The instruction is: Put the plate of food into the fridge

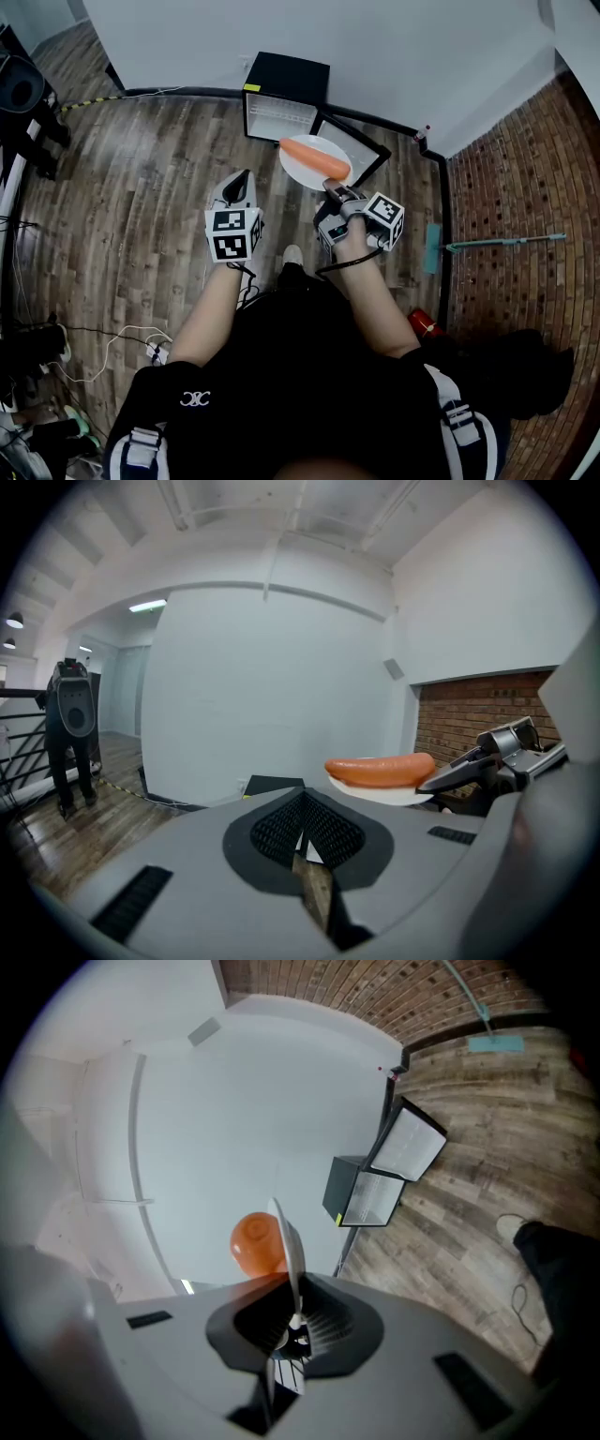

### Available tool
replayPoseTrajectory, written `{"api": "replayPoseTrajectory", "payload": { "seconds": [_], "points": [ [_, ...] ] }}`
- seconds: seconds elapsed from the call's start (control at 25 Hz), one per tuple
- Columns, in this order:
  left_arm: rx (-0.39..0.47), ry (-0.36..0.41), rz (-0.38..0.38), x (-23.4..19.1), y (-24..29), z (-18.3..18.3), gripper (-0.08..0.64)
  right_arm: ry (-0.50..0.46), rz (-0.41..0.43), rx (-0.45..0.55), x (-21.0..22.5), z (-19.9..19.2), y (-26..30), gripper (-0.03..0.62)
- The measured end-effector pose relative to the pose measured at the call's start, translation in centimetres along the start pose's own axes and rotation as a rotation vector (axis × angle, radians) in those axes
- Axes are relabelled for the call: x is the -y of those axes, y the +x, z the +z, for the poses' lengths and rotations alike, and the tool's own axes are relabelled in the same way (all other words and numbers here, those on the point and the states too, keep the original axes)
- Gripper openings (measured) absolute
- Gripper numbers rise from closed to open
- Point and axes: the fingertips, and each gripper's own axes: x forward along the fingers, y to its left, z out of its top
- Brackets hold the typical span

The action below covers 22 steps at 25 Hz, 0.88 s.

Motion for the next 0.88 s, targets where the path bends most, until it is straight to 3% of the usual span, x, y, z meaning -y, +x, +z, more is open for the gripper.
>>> {"api": "replayPoseTrajectory", "payload": {
  "seconds": [0.16, 0.36, 0.6, 0.88],
  "points": [
    [-0.020, 0.015, 0.009, -0.9, 4.1, 1.3, -0.008, 0.003, 0.019, 0.009, -1.2, 3.2, 3.8, 0.029],
    [-0.023, -0.020, 0.035, -1.8, 9.3, 3.5, -0.008, 0.008, 0.001, -0.011, -1.4, 7.2, 7.8, 0.029],
    [-0.038, 0.030, 0.043, -0.9, 14.7, 4.9, -0.008, 0.014, 0.003, -0.036, -2.2, 11.3, 11.7, 0.029],
    [-0.061, 0.002, 0.054, -1.0, 21.6, 6.0, -0.008, 0.013, -0.020, -0.066, -2.7, 16.3, 16.6, 0.029]
  ]
}}
